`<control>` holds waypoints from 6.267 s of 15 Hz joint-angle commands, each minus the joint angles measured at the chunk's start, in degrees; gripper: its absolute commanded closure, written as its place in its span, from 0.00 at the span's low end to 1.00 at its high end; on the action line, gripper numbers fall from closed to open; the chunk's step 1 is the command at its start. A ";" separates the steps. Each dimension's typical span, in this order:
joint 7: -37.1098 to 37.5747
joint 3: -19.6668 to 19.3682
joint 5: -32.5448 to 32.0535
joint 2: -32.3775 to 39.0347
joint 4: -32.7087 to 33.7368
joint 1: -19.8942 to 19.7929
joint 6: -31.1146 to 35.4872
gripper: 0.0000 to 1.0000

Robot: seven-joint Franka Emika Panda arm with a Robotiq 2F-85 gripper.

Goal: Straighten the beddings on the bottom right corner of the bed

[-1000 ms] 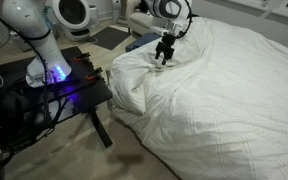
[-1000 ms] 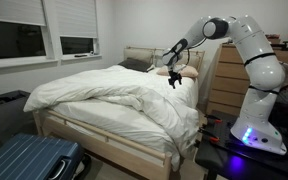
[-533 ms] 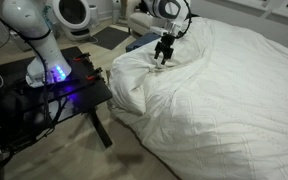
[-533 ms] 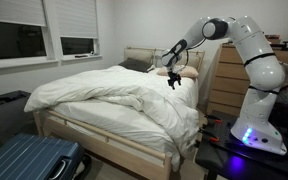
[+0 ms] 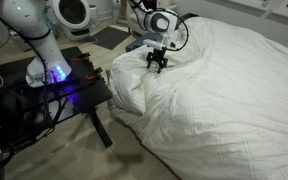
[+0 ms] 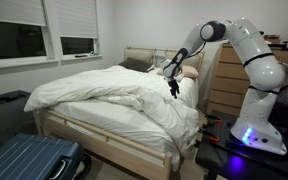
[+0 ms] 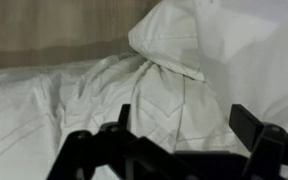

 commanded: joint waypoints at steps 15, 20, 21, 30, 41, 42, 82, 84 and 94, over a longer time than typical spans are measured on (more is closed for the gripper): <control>-26.09 15.96 30.12 10.63 11.34 -17.99 -6.85 0.00; -24.11 14.18 31.22 16.47 16.51 -15.00 -11.16 0.00; -23.59 13.79 31.02 17.84 17.19 -14.55 -11.52 0.00; -16.57 12.03 29.86 24.11 23.77 -12.24 -14.15 0.56; -1.88 9.60 15.11 24.53 32.36 3.42 -27.33 1.00; -1.83 9.27 13.60 24.99 33.20 4.34 -28.61 1.00; -0.31 21.64 1.32 13.01 15.00 27.75 -9.70 1.00; -0.41 22.60 3.62 12.83 15.74 27.59 -10.91 1.00; -3.52 27.68 11.06 13.04 17.63 27.82 -15.33 1.00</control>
